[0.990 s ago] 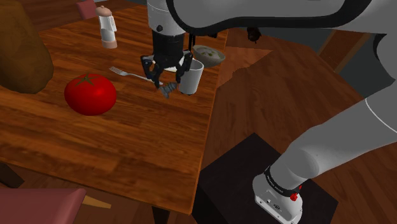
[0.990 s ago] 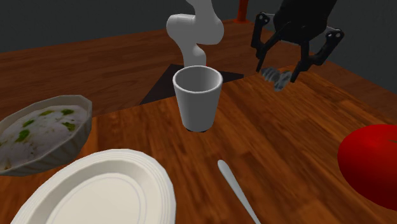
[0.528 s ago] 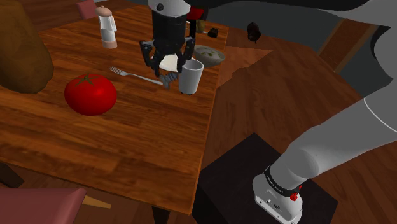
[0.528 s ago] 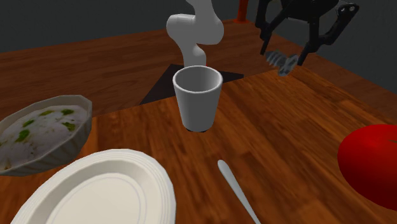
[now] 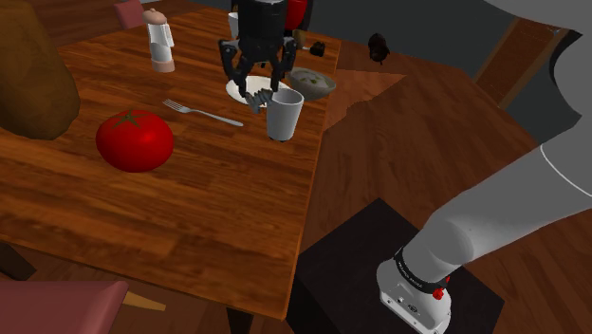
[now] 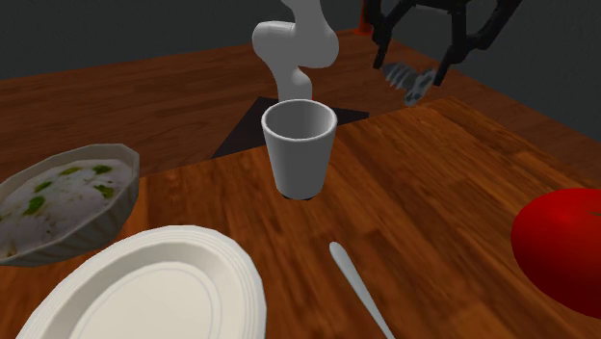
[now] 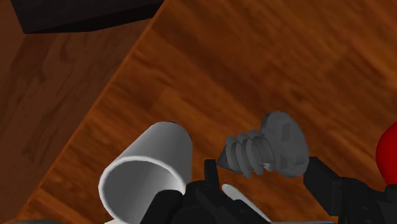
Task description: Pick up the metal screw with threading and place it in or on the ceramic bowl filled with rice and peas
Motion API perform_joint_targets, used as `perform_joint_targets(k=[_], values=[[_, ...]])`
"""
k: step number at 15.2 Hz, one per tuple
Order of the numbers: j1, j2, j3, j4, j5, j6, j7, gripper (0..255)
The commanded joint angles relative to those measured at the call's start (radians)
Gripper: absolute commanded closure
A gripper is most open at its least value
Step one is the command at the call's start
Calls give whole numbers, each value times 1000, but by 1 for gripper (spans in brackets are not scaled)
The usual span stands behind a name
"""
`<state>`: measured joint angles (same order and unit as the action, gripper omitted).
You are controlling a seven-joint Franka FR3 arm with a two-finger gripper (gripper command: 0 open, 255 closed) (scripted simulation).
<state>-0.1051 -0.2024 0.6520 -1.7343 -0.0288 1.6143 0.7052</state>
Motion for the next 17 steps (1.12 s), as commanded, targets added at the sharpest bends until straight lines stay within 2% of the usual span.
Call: perform_joint_targets(k=[1,9,17], values=[[-20,-12,-41,-23,3,18,-62,255],[-93,30,-150,-10,-25,55,-236,255],[-164,138,-233,82,-69,74,-384,255]])
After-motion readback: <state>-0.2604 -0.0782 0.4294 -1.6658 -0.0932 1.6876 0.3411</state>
